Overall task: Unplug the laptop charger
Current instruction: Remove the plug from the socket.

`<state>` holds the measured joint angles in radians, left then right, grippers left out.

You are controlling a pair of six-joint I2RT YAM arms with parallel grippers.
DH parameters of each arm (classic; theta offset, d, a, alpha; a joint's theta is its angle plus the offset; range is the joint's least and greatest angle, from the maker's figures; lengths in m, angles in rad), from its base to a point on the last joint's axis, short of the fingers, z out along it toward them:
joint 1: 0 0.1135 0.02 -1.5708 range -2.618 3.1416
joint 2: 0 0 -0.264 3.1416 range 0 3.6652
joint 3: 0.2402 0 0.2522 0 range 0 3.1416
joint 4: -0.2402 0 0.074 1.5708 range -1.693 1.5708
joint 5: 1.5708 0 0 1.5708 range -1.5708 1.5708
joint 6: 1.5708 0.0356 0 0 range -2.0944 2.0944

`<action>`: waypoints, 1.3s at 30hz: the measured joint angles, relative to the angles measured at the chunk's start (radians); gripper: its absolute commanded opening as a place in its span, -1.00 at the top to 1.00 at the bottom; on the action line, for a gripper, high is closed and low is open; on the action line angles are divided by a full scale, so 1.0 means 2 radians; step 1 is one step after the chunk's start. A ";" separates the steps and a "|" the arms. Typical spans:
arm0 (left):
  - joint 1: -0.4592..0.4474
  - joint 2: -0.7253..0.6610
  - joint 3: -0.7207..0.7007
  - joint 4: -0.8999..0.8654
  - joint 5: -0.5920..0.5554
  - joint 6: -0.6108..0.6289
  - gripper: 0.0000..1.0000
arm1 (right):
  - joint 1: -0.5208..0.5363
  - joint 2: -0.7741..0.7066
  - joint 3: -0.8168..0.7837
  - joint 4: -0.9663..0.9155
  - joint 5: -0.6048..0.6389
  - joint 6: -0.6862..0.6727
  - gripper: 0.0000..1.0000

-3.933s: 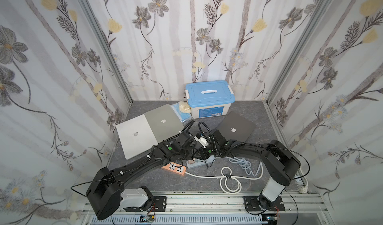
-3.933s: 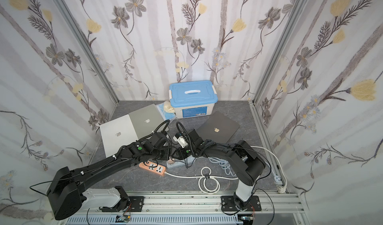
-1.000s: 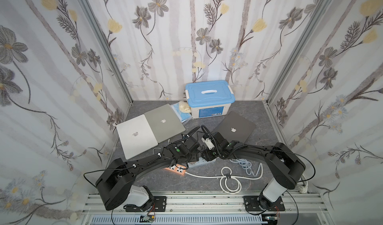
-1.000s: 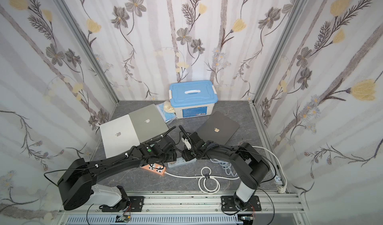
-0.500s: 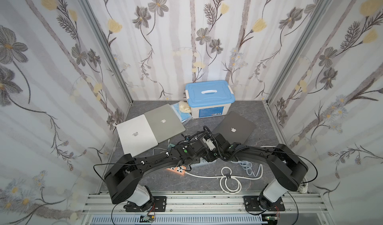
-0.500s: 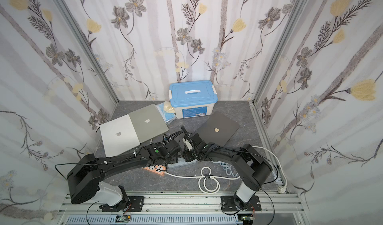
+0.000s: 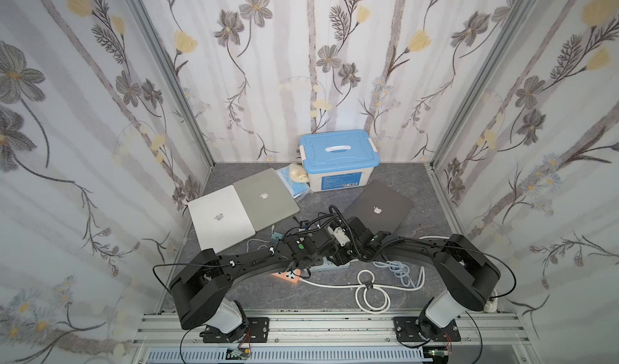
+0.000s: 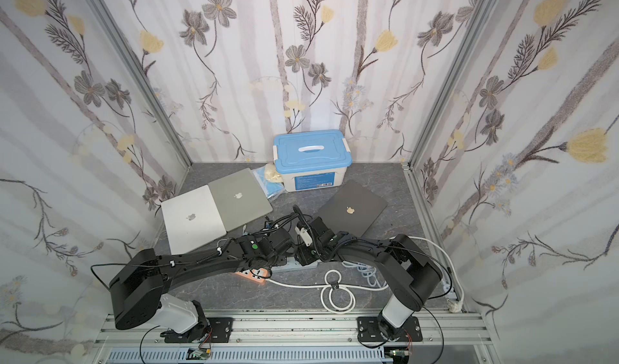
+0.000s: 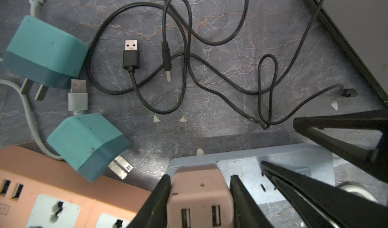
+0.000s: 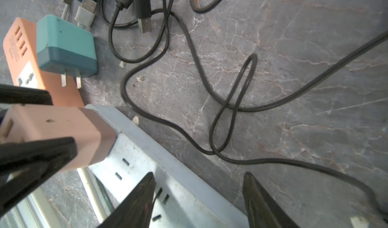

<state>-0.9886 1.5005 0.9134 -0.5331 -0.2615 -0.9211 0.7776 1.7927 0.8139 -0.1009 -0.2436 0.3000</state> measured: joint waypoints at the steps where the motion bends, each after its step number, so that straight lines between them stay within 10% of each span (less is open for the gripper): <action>1: 0.000 0.000 -0.001 0.002 -0.001 0.000 0.22 | 0.003 0.001 0.000 0.001 -0.001 -0.002 -0.32; 39: -0.029 0.003 0.023 -0.050 -0.014 0.005 0.84 | 0.006 0.051 0.009 0.052 -0.047 0.012 -0.31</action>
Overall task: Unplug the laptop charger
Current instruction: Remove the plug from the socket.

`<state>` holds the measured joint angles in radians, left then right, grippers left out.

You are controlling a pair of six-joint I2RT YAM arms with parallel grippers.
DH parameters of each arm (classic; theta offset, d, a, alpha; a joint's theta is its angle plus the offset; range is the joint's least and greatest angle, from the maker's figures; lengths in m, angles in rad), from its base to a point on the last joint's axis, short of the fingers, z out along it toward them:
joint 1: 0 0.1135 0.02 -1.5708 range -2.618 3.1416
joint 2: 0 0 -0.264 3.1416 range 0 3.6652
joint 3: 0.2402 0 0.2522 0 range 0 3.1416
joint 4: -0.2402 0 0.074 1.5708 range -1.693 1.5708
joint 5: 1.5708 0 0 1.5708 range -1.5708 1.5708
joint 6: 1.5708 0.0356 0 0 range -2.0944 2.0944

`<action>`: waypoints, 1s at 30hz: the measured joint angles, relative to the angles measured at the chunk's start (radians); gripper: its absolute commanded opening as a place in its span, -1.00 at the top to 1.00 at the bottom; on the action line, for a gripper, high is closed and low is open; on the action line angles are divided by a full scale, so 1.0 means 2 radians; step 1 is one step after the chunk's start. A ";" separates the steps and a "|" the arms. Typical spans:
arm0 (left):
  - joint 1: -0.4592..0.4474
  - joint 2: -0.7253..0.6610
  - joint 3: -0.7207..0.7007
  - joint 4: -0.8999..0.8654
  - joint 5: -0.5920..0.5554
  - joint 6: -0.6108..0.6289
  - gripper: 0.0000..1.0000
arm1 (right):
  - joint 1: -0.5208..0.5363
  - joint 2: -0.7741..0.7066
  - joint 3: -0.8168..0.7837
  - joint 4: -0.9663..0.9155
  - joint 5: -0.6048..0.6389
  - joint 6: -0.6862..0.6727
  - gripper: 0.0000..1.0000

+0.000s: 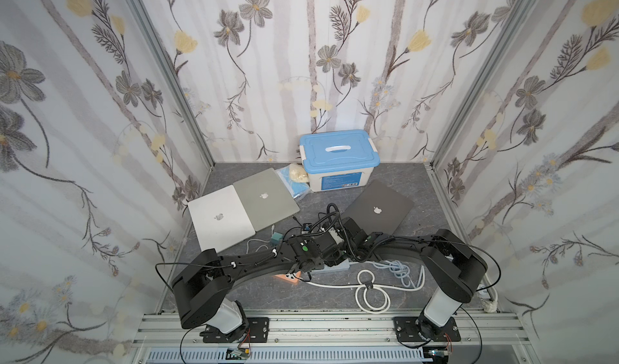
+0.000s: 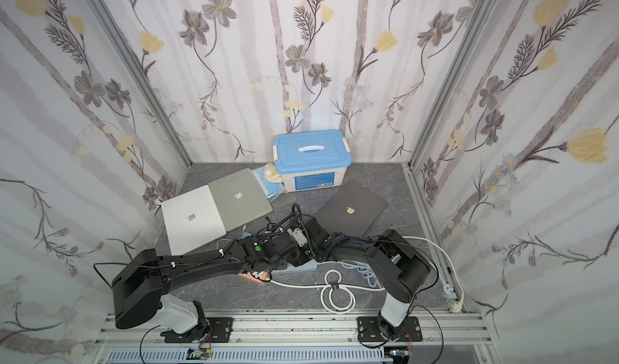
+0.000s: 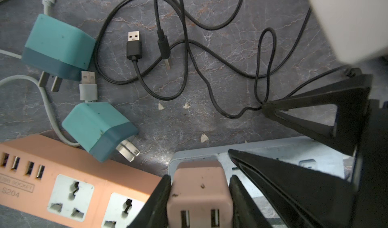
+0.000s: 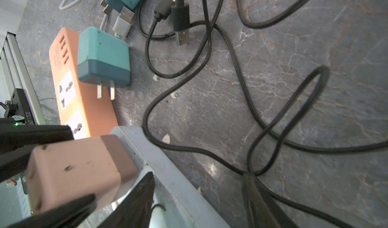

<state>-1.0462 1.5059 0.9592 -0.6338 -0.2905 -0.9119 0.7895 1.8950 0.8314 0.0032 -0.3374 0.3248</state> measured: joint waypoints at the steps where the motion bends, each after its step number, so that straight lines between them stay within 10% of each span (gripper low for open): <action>1: 0.000 0.000 0.001 -0.002 0.000 0.000 0.84 | -0.001 0.001 0.000 0.002 0.000 0.000 -0.31; 30: 0.011 -0.001 -0.014 0.025 -0.011 0.024 0.96 | -0.028 -0.054 -0.023 -0.049 0.029 -0.013 -0.39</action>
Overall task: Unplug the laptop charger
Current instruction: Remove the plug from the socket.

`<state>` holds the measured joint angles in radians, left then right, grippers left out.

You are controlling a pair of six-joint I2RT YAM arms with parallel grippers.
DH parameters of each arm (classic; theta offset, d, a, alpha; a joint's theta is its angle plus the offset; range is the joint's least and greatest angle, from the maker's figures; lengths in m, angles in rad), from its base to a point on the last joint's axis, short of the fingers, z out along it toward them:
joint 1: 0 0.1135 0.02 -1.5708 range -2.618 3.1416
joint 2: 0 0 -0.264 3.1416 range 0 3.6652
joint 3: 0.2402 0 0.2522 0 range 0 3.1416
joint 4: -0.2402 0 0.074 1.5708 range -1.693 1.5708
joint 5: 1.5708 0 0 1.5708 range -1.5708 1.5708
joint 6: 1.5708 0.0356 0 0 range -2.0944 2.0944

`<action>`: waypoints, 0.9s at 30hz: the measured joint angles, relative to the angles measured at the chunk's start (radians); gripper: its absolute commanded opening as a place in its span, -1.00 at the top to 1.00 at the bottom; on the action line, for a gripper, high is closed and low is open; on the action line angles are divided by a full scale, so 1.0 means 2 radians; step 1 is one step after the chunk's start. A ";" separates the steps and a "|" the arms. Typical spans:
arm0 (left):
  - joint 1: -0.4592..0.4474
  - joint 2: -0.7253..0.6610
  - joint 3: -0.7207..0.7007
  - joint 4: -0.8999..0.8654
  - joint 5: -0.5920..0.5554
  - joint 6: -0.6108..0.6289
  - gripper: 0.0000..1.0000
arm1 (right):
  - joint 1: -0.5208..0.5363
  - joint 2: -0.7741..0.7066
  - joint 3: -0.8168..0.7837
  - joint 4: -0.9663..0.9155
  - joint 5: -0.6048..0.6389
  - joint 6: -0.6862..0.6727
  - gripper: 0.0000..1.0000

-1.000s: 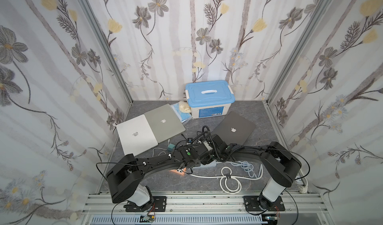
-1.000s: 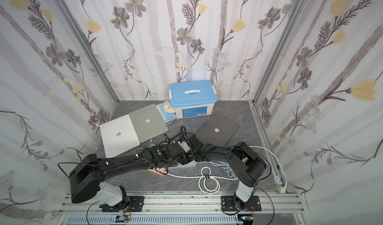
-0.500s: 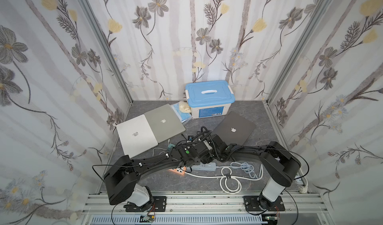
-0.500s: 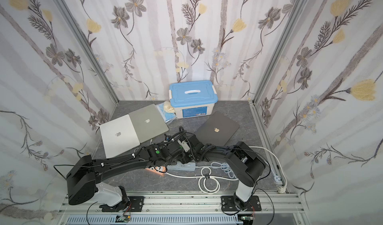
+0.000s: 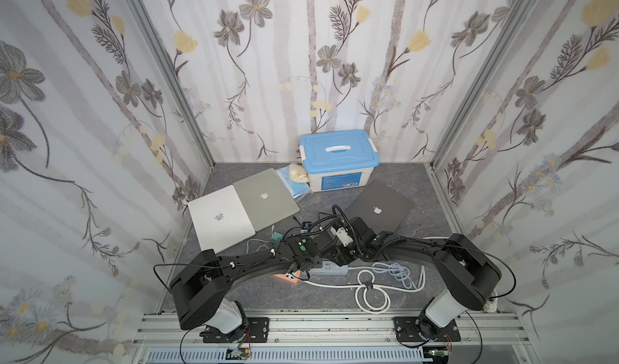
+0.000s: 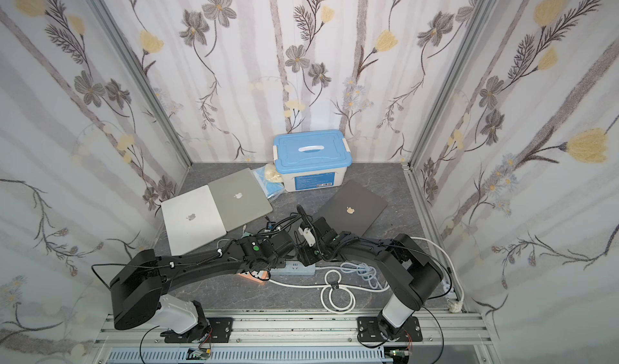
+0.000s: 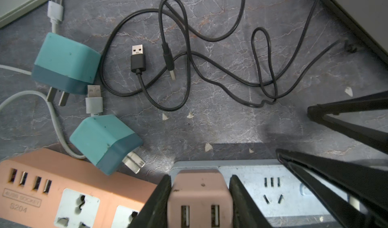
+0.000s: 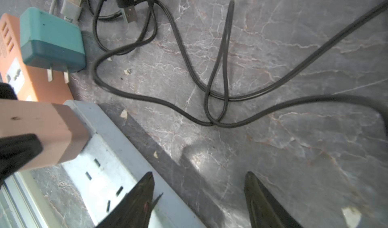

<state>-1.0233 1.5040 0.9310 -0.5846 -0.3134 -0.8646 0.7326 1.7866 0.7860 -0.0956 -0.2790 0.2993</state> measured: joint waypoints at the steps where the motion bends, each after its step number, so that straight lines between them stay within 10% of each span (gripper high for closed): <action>1: 0.000 0.001 0.000 0.002 -0.003 0.000 0.96 | 0.000 -0.001 -0.002 0.003 -0.009 0.000 -0.40; 27: -0.003 -0.006 -0.011 0.029 -0.013 0.010 0.99 | 0.007 0.072 0.031 0.052 -0.107 -0.020 -0.43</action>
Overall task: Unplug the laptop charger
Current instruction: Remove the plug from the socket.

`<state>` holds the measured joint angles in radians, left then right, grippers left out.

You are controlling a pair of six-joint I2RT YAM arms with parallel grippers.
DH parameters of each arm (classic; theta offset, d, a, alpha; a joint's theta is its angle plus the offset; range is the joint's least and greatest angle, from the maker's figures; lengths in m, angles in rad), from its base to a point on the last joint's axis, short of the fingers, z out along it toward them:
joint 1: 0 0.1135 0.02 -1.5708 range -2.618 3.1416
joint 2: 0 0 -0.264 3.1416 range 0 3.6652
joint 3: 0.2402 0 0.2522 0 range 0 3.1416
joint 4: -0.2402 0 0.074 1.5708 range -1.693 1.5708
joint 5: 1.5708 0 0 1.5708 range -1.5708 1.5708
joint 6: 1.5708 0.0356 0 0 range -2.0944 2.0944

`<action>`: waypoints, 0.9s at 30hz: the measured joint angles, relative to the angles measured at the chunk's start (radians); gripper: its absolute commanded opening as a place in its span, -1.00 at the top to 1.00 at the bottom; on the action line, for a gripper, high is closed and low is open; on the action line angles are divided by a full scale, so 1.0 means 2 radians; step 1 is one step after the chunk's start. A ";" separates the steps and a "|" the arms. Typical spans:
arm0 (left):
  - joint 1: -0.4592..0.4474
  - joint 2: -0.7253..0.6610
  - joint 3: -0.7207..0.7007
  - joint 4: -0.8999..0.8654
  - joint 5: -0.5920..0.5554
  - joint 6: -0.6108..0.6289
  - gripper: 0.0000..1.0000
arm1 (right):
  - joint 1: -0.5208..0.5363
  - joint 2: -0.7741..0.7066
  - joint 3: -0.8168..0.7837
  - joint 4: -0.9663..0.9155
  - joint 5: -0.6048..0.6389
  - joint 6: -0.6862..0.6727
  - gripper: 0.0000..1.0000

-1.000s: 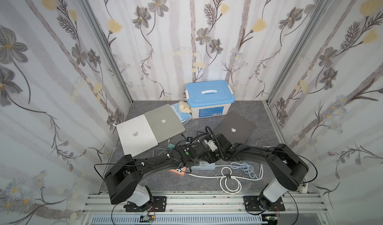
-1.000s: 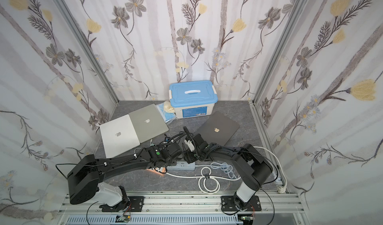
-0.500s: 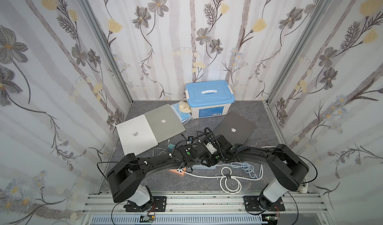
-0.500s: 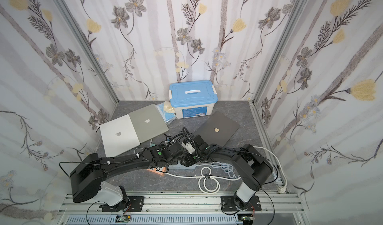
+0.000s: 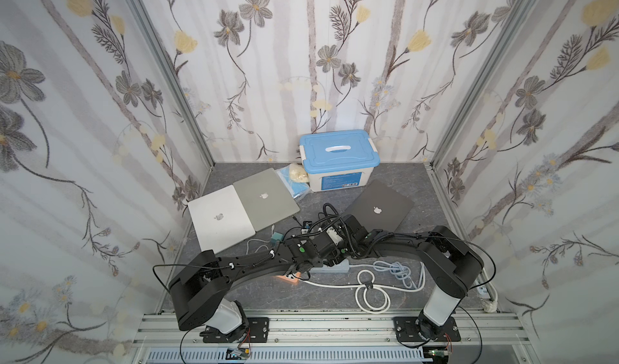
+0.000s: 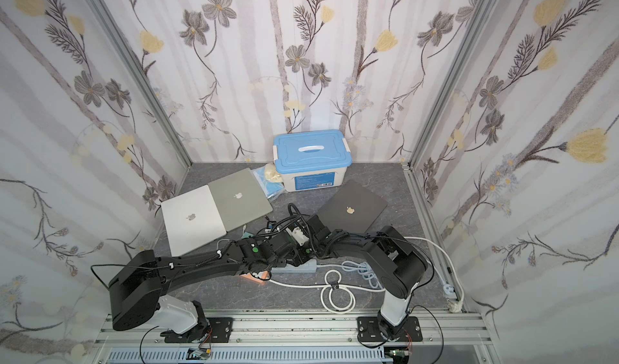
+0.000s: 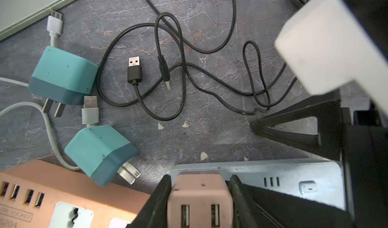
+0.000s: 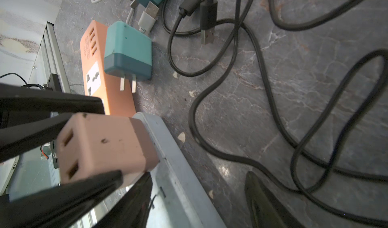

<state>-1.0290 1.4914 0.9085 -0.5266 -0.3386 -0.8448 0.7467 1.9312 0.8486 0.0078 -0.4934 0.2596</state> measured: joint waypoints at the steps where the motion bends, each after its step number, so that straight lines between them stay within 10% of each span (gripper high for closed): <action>1: 0.000 0.000 0.000 0.000 0.000 0.000 0.99 | 0.000 0.001 0.000 0.000 0.000 0.000 -0.43; 27: -0.001 -0.026 -0.023 0.008 -0.021 0.004 0.99 | 0.009 0.029 0.020 0.023 0.011 -0.015 -0.42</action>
<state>-1.0306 1.4399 0.8631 -0.5098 -0.3813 -0.8375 0.7647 1.9888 0.8886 0.0532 -0.4717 0.2291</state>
